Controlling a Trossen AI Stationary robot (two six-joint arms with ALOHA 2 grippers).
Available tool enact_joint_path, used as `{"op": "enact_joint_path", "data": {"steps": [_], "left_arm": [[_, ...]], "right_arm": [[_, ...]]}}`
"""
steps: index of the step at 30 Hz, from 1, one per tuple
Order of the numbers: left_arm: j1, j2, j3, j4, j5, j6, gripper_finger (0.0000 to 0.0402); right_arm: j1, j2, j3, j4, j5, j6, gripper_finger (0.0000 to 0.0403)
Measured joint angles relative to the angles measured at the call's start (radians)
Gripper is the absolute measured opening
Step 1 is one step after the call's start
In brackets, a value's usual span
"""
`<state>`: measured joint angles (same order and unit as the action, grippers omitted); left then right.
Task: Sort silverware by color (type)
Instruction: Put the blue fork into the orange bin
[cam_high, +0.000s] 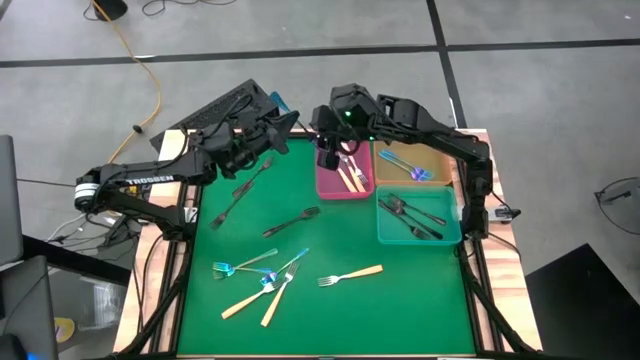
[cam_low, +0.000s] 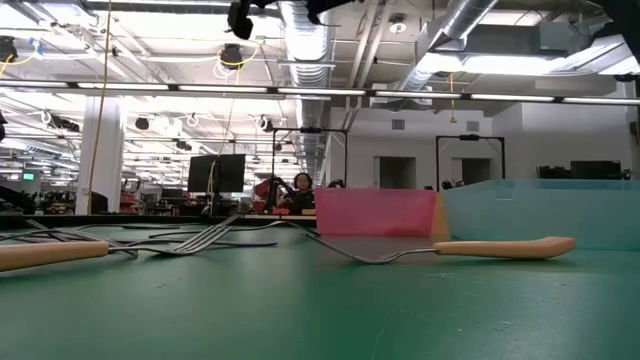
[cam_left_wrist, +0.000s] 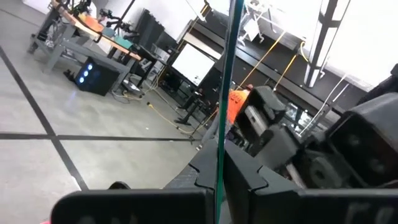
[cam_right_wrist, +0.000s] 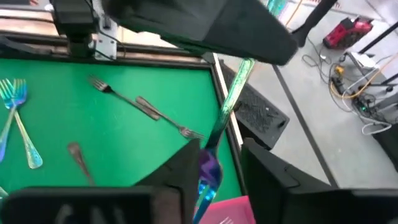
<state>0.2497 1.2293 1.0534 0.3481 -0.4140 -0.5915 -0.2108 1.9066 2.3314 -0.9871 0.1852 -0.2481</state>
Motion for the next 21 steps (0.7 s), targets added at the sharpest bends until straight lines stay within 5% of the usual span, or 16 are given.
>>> {"op": "enact_joint_path", "data": {"steps": [7,21], "left_arm": [[-0.001,0.0,0.0,0.003,0.01,0.0,0.0],[0.0,0.0,0.0,0.025,0.021,-0.12,0.0]], "right_arm": [[0.001,-0.002,0.001,0.049,0.0,0.02,0.0233],[0.007,0.041,0.001,0.04,0.043,0.007,0.0224]]}}
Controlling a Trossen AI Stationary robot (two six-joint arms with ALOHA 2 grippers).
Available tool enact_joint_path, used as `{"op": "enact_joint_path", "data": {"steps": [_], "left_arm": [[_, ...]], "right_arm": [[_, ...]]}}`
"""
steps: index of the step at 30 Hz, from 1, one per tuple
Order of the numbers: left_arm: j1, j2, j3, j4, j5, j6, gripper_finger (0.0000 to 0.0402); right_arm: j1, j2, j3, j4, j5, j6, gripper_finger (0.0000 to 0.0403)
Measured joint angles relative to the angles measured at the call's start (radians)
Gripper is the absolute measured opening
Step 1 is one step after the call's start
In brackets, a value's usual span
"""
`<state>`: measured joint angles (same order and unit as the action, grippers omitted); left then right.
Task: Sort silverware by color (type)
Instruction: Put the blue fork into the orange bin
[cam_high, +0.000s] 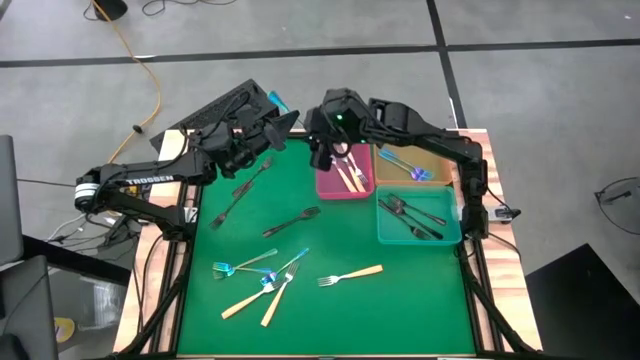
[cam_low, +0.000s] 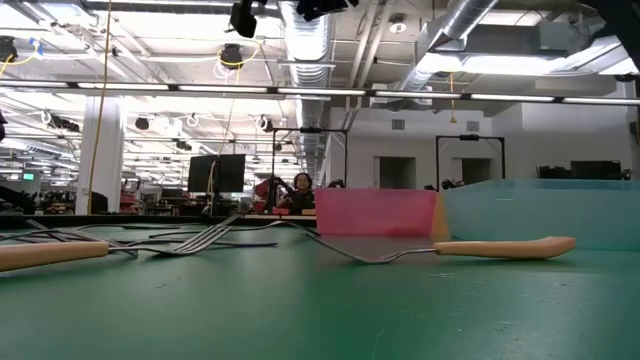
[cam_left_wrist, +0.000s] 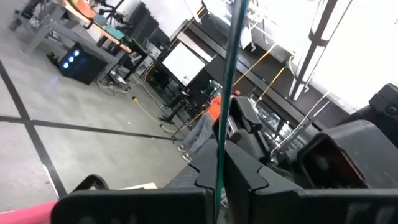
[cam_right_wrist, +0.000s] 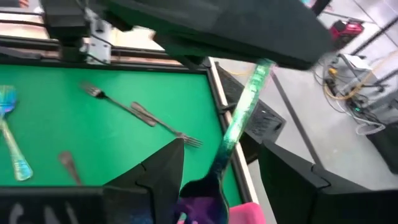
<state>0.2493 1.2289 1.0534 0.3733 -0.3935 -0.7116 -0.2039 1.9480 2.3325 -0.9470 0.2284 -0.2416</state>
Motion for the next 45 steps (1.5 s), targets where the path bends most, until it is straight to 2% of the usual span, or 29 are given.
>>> {"op": "enact_joint_path", "data": {"steps": [13,28,33,45], "left_arm": [[0.0,0.0,0.0,-0.023,-0.013,-0.005,0.0],[0.0,0.0,0.0,-0.075,-0.04,-0.005,0.0],[0.0,0.0,0.0,-0.077,-0.04,-0.005,0.0],[0.0,0.017,0.0,-0.079,-0.013,0.0,0.0]], "right_arm": [[0.021,0.002,0.0,-0.017,0.14,-0.024,0.0223],[0.018,0.002,0.0,-0.014,0.159,-0.041,0.0218],[0.018,0.002,0.0,-0.015,0.159,-0.053,0.0186],[0.018,0.003,0.0,-0.051,0.134,-0.055,0.0066]]}}
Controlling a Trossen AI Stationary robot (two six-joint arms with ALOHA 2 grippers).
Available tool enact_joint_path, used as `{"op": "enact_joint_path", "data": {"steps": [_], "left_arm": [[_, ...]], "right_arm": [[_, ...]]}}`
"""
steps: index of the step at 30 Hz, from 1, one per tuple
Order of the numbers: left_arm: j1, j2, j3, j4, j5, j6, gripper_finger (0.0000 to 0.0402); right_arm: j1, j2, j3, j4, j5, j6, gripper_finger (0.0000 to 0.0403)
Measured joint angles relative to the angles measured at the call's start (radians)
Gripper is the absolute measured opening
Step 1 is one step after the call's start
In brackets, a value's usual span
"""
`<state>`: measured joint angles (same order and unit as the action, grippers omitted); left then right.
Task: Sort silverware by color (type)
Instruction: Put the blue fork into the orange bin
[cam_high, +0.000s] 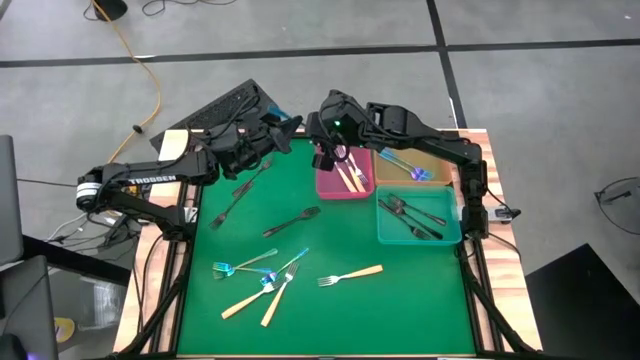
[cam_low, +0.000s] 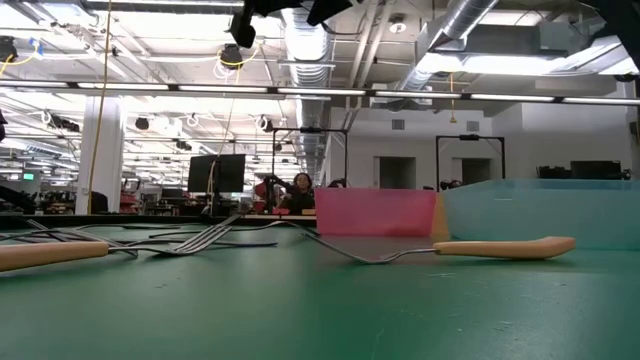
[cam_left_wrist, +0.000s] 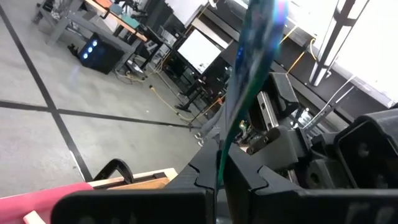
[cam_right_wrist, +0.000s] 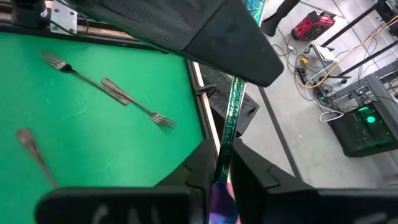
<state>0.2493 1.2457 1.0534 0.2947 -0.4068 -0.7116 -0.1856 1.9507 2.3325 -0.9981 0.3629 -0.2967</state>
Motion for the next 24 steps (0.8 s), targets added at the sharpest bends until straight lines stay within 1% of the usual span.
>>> {"op": "enact_joint_path", "data": {"steps": [5,15,18,24], "left_arm": [[0.0,0.0,0.0,0.0,0.009,0.019,0.0],[0.0,0.0,-0.001,-0.003,0.031,0.037,0.0003],[0.0,0.0,-0.001,-0.007,0.059,0.072,0.002],[-0.001,0.0,-0.001,-0.012,0.088,0.078,0.0075]], "right_arm": [[0.0,0.0,0.0,0.0,0.002,0.003,0.0039],[0.0,0.0,0.0,-0.02,0.002,0.034,0.0038],[-0.001,-0.007,0.0,-0.028,0.0,0.034,0.0038],[-0.039,-0.052,0.0,-0.06,-0.025,0.083,0.0038]]}}
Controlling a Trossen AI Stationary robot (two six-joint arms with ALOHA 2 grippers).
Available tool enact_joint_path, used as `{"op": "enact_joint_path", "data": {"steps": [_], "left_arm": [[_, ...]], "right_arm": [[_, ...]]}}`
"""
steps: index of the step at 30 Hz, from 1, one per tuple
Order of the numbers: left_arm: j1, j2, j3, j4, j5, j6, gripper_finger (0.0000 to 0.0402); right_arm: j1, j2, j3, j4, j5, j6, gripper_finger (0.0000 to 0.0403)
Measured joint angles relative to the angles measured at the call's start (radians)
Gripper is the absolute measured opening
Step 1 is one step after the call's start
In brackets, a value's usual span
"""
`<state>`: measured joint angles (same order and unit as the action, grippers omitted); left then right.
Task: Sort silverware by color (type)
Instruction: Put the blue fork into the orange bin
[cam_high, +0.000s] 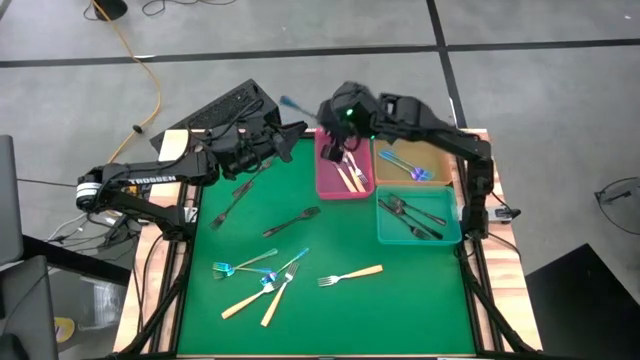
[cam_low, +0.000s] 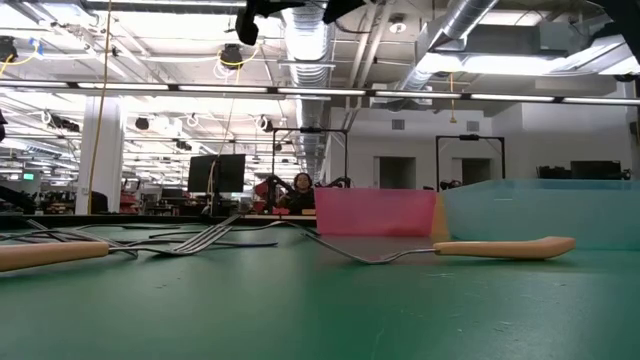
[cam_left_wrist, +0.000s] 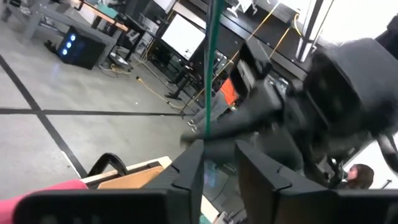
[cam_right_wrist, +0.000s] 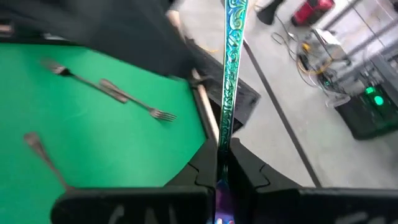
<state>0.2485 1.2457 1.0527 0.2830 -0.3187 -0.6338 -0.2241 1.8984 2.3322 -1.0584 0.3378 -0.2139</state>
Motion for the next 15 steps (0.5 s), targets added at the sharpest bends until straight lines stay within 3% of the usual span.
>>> {"op": "enact_joint_path", "data": {"steps": [5,15], "left_arm": [[0.0,0.0,0.0,-0.019,0.003,0.004,0.0106],[0.015,-0.051,0.0,-0.12,0.027,0.083,0.0109]], "right_arm": [[-0.054,-0.033,0.0,-0.044,-0.011,0.03,0.0038],[-0.234,-0.116,0.0,-0.227,-0.209,0.025,0.0038]]}}
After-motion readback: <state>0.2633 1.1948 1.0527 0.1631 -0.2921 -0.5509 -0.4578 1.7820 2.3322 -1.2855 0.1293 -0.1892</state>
